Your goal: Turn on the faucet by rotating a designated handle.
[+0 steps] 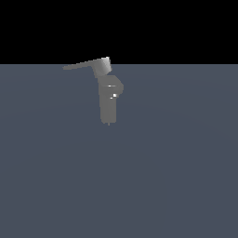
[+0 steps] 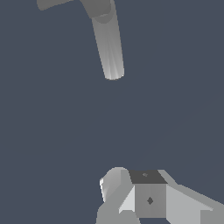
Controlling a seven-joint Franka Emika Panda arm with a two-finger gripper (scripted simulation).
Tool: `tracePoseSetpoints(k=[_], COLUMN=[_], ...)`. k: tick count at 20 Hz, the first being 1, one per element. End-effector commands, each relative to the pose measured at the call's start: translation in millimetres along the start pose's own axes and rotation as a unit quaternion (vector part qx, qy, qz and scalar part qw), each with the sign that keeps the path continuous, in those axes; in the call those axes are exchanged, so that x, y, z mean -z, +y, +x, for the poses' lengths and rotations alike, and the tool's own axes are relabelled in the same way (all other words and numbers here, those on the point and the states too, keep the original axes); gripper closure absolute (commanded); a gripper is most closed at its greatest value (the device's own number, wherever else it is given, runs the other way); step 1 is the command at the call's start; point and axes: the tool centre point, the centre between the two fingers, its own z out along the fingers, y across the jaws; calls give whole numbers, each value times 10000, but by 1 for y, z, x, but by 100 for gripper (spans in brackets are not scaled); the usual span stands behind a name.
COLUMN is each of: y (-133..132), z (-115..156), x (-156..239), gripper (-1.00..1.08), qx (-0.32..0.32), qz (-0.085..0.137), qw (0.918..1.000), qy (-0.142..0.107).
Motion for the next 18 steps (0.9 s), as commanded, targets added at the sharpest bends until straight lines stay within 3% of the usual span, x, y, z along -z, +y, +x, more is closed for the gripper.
tracePoseSetpoints(k=[1,11,18], y=[0,2,1], z=[0,4,8], x=[0,-8,-7], gripper=[108,108,108], qx=[0,162,80], qz=[0,-160,-133], qw=[10000,9996,9998], qy=[0,-151,-152])
